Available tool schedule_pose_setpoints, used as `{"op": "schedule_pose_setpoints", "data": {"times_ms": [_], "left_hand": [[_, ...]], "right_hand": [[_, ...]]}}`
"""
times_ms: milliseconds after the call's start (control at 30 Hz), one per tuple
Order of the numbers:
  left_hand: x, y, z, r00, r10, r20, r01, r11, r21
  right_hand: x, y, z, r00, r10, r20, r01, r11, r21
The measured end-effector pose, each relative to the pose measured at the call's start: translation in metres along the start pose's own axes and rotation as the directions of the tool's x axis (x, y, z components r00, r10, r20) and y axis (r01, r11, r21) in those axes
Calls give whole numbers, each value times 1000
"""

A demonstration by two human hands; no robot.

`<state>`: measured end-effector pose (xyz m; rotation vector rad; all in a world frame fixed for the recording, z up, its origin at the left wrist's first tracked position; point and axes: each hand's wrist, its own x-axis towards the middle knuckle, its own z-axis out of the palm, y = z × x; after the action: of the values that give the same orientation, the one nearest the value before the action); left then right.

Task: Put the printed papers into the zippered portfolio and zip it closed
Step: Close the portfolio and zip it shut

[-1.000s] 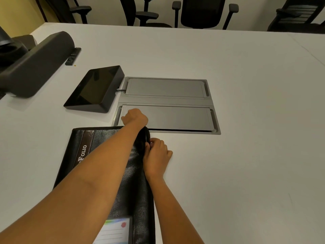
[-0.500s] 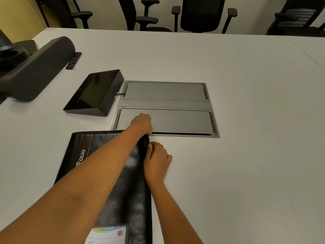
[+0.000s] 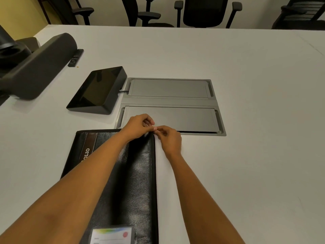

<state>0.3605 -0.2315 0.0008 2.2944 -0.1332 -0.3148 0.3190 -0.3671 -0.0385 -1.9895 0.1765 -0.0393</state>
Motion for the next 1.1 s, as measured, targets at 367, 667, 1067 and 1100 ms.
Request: {"op": "schedule_pose_setpoints", "data": {"times_ms": [367, 667, 1067, 1100], "left_hand": [[-10, -19, 7, 998, 11, -61, -1, 989, 148], [-10, -12, 3, 994, 24, -105, -26, 999, -19], [15, 14, 5, 973, -190, 133, 163, 968, 191], [17, 17, 7, 970, -204, 132, 173, 962, 213]], "right_hand": [[-37, 26, -12, 971, -199, 136, 225, 950, -216], [-6, -10, 14, 995, -100, -10, 92, 944, -316], [10, -12, 12, 997, 60, 39, -51, 977, -209], [10, -12, 10, 996, 71, 47, -60, 977, -207]]}}
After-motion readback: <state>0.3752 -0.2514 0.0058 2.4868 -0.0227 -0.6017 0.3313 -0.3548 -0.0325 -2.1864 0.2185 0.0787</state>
